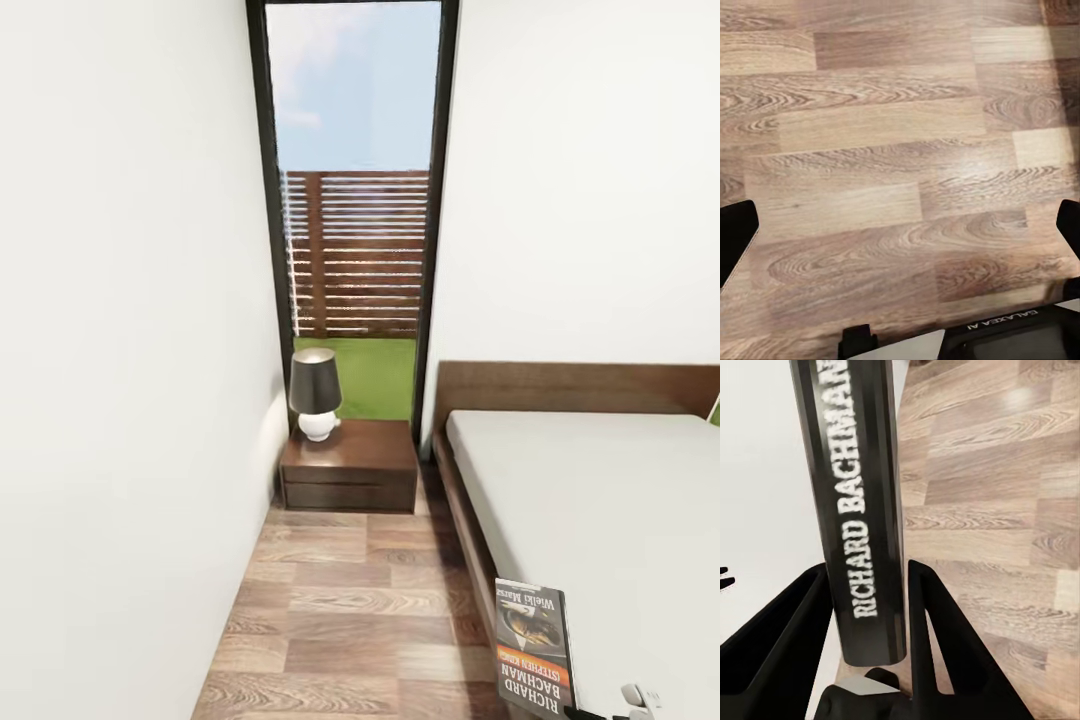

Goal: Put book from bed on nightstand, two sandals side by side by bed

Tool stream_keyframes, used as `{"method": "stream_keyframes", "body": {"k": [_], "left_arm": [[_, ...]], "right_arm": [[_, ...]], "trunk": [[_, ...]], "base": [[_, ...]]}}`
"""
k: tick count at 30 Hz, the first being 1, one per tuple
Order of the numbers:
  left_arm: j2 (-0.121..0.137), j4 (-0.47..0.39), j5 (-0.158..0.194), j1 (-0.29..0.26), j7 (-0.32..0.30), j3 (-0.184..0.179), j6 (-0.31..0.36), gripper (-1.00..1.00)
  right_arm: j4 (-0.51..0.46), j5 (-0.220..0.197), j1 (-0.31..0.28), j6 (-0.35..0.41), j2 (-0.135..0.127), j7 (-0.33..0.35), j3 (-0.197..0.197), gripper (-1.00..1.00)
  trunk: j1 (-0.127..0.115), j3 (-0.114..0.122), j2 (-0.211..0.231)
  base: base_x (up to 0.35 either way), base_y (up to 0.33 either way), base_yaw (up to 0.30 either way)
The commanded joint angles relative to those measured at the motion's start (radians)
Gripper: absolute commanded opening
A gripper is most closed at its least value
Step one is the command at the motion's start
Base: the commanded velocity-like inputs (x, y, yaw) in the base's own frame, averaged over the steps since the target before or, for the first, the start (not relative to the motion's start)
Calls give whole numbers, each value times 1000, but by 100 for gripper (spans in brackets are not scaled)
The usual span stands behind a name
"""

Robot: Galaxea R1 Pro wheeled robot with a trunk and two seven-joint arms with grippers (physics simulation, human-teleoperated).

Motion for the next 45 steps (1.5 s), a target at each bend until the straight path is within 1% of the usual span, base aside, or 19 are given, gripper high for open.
{"method": "stream_keyframes", "body": {"k": [1, 8, 16, 45], "left_arm": [[0, 1, -10, -1, -3, 9, -3, 100], [0, 1, -10, -1, -3, 9, -3, 100], [0, 1, -10, -1, -3, 9, -3, 100], [0, 1, -10, -1, -3, 9, -3, 100]], "right_arm": [[0, -11, -1, 8, 0, 3, 1, -100], [0, -11, -1, 8, 0, 3, 1, -100], [0, -11, -1, 8, -1, 3, 1, -100], [0, -11, -1, 8, 0, 3, 2, -100]], "trunk": [[1, -2, -1], [1, -2, -1], [1, -2, -1], [1, -2, -1]], "base": [[327, 0, -5], [327, 0, -2], [327, 0, -85], [327, 0, -2]]}}
